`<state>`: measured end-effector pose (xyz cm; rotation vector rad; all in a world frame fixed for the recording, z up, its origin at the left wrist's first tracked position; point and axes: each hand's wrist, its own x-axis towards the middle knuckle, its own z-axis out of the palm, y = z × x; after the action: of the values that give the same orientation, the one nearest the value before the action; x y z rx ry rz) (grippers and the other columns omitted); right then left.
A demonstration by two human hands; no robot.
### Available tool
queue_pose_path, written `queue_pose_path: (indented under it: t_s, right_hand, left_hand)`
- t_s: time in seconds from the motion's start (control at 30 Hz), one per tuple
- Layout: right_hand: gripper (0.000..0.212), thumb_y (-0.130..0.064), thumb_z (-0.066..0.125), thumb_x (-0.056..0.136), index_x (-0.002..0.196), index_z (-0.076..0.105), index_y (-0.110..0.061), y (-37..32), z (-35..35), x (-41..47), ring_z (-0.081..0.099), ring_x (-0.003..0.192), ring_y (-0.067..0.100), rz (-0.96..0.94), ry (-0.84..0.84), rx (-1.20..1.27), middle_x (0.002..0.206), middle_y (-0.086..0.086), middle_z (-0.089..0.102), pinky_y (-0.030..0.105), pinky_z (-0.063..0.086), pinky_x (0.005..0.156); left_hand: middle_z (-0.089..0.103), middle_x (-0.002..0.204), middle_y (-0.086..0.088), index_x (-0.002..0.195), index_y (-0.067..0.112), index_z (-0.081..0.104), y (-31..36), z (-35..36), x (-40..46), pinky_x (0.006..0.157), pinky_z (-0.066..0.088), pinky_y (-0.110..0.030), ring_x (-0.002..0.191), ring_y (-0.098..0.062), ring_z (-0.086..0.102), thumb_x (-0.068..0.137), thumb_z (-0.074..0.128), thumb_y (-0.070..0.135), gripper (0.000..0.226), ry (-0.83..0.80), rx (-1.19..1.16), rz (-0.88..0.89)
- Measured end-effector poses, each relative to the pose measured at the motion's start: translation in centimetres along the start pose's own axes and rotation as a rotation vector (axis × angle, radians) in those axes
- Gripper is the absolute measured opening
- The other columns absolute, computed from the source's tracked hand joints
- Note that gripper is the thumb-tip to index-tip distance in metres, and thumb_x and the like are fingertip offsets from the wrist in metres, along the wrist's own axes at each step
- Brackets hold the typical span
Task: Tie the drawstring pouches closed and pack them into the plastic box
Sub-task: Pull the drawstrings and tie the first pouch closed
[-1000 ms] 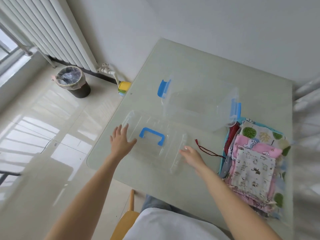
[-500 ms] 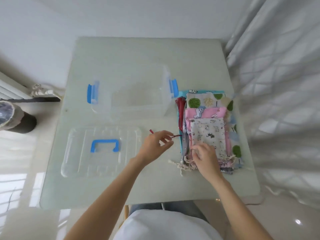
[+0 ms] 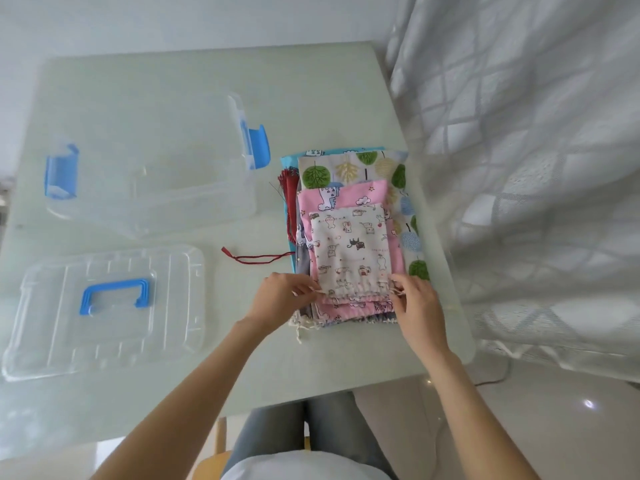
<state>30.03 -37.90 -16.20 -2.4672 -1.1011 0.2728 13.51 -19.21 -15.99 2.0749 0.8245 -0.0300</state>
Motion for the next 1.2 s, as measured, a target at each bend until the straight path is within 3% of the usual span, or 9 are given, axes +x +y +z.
queue_pose_path:
  t_s: [0.17, 0.27, 0.43, 0.6, 0.83, 0.93, 1.03, 1.1, 1.2]
  right_hand:
    - [0.019, -0.017, 0.075, 0.076, 0.094, 0.072, -0.011, -1.0, -0.7, 0.5, 0.061, 0.076, 0.015, -0.129, 0.05, 0.139, 0.085, 0.0, 0.071, 0.021, 0.045, 0.069]
    - [0.017, -0.021, 0.072, 0.078, 0.092, 0.074, -0.012, -2.6, 0.1, 1.3, 0.06, 0.069, 0.009, -0.173, 0.08, 0.276, 0.081, -0.001, 0.071, 0.01, 0.043, 0.065]
    - [0.021, -0.027, 0.068, 0.081, 0.095, 0.073, -0.013, -2.9, 3.1, 2.4, 0.059, 0.067, 0.003, -0.162, 0.105, 0.467, 0.075, -0.005, 0.068, 0.01, 0.045, 0.059]
    - [0.015, -0.015, 0.065, 0.086, 0.101, 0.071, -0.014, -1.9, 5.1, 1.5, 0.062, 0.075, 0.006, -0.237, 0.148, 0.519, 0.081, -0.01, 0.068, 0.016, 0.048, 0.068]
    - [0.017, -0.008, 0.064, 0.087, 0.101, 0.071, -0.012, -1.3, 5.6, 0.6, 0.06, 0.078, 0.002, -0.319, 0.403, 0.487, 0.087, -0.004, 0.065, 0.005, 0.043, 0.066]
    - [0.013, -0.011, 0.067, 0.085, 0.097, 0.073, -0.01, -1.5, 5.9, -0.4, 0.061, 0.072, 0.011, -0.297, 0.471, 0.47, 0.083, -0.003, 0.068, 0.011, 0.045, 0.065]
    - [0.01, -0.014, 0.069, 0.084, 0.091, 0.073, -0.009, -1.2, 5.8, -0.9, 0.061, 0.069, 0.017, -0.307, 0.499, 0.326, 0.085, 0.005, 0.071, 0.023, 0.047, 0.065]
    - [0.01, -0.017, 0.067, 0.086, 0.089, 0.073, -0.009, -0.9, 5.5, -1.4, 0.055, 0.065, 0.02, -0.301, 0.488, 0.223, 0.083, 0.008, 0.071, 0.031, 0.041, 0.061]
    - [0.013, -0.021, 0.063, 0.089, 0.087, 0.071, -0.01, -1.0, 4.9, -2.0, 0.047, 0.067, 0.016, -0.28, 0.482, 0.186, 0.077, 0.001, 0.064, 0.028, 0.028, 0.06]
  left_hand:
    - [0.064, 0.062, 0.027, 0.074, 0.024, 0.072, -1.3, -3.0, -0.7, 0.059, 0.043, -0.008, 0.059, 0.002, 0.06, 0.074, 0.076, 0.023, 0.005, 0.148, -0.191, 0.054]
    - [0.066, 0.069, 0.022, 0.074, 0.022, 0.072, -2.9, -3.5, -0.8, 0.055, 0.048, -0.019, 0.057, -0.003, 0.055, 0.071, 0.072, 0.032, 0.011, 0.252, -0.226, 0.082]
    - [0.066, 0.07, 0.02, 0.075, 0.035, 0.068, -5.3, -2.5, -0.5, 0.06, 0.052, -0.029, 0.057, -0.006, 0.057, 0.079, 0.071, 0.024, 0.013, 0.239, -0.221, 0.12]
    - [0.069, 0.071, 0.021, 0.076, 0.037, 0.068, -6.5, -1.4, -0.5, 0.07, 0.053, -0.022, 0.066, -0.002, 0.067, 0.084, 0.066, 0.027, 0.013, 0.328, -0.192, 0.188]
    - [0.067, 0.06, 0.014, 0.078, 0.023, 0.073, -6.7, -2.4, -0.6, 0.058, 0.047, -0.012, 0.055, -0.005, 0.063, 0.078, 0.073, 0.023, 0.001, 0.505, -0.163, 0.328]
    - [0.064, 0.056, 0.019, 0.073, 0.024, 0.073, -7.0, -2.6, -1.8, 0.056, 0.041, -0.008, 0.056, -0.002, 0.058, 0.073, 0.078, 0.025, 0.005, 0.458, -0.059, 0.326]
    - [0.064, 0.063, 0.007, 0.072, 0.02, 0.072, -7.5, -2.8, -3.0, 0.063, 0.042, -0.016, 0.059, -0.009, 0.053, 0.076, 0.075, 0.028, 0.01, 0.392, 0.101, 0.293]
    - [0.065, 0.065, 0.008, 0.07, 0.02, 0.069, -7.7, -2.9, -4.2, 0.061, 0.049, -0.021, 0.06, -0.009, 0.055, 0.084, 0.067, 0.027, 0.015, 0.44, 0.008, 0.288]
    - [0.063, 0.072, 0.009, 0.073, 0.018, 0.061, -7.5, -2.6, -5.3, 0.065, 0.053, -0.021, 0.065, 0.002, 0.058, 0.094, 0.053, 0.025, 0.024, 0.535, -0.455, 0.253]
